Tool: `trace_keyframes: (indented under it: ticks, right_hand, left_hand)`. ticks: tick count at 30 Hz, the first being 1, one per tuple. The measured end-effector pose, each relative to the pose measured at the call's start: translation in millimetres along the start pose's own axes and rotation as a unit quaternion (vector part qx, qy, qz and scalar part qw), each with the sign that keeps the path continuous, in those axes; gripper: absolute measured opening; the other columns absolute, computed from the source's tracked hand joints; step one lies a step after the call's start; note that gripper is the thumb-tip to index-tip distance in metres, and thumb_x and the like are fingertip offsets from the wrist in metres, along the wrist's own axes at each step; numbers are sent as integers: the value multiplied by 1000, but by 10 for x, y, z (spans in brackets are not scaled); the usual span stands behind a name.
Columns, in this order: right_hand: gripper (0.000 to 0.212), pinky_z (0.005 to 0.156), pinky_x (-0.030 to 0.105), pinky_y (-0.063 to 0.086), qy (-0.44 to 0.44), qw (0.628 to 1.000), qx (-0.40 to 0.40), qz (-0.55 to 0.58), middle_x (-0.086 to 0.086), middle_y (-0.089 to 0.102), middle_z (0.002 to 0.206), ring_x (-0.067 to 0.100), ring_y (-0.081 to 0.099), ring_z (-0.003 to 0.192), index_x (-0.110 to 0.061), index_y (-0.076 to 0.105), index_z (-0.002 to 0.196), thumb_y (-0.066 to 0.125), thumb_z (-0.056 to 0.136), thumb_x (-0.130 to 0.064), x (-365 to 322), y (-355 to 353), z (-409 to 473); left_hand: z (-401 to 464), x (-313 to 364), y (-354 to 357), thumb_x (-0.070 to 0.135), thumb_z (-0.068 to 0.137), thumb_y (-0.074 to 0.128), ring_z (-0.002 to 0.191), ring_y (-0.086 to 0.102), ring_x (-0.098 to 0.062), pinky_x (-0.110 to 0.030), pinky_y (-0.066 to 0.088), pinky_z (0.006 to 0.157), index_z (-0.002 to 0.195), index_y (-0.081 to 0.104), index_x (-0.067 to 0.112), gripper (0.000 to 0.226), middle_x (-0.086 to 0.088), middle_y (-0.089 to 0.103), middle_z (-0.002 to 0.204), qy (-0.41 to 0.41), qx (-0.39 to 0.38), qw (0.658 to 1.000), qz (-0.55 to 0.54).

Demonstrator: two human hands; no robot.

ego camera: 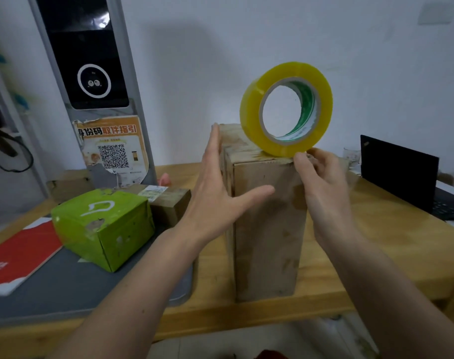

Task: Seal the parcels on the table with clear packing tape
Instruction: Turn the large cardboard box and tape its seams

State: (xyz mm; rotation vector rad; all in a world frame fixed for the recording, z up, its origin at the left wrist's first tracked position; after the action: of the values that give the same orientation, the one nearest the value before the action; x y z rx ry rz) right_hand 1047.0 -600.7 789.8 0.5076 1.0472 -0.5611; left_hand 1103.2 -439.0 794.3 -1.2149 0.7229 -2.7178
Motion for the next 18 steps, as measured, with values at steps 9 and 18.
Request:
trace_keyframes:
  ticks: [9,18]
  right_hand:
    - [42,83,19,41,11,1000,10,19,-25,53,104,-11,50,98,-23,47,133,52,97,-44,24,-11,-13]
    - [8,70,31,43,110,990,-88,-1,2,64,86,17,58,82,-19,64,84,69,83,-26,-373,58,496]
  left_hand:
    - [-142,-35,10,76,71,59,129,15,10,-24,19,107,152,2,54,101,17,15,163,-96,-38,989,-102]
    - [246,188,94,78,77,47,124,53,-11,-40,40,109,119,59,39,58,13,61,129,-180,-3,969,-172]
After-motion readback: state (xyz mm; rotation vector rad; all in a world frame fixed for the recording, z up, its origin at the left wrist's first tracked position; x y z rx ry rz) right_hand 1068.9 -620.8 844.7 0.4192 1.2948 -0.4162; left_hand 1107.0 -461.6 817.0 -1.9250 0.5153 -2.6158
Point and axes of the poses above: each hand's wrist, its own z-axis towards the middle knuckle, its own y-axis out of the palm, x = y × z, the point moved 2 cm from there along z, towards the middle knuckle
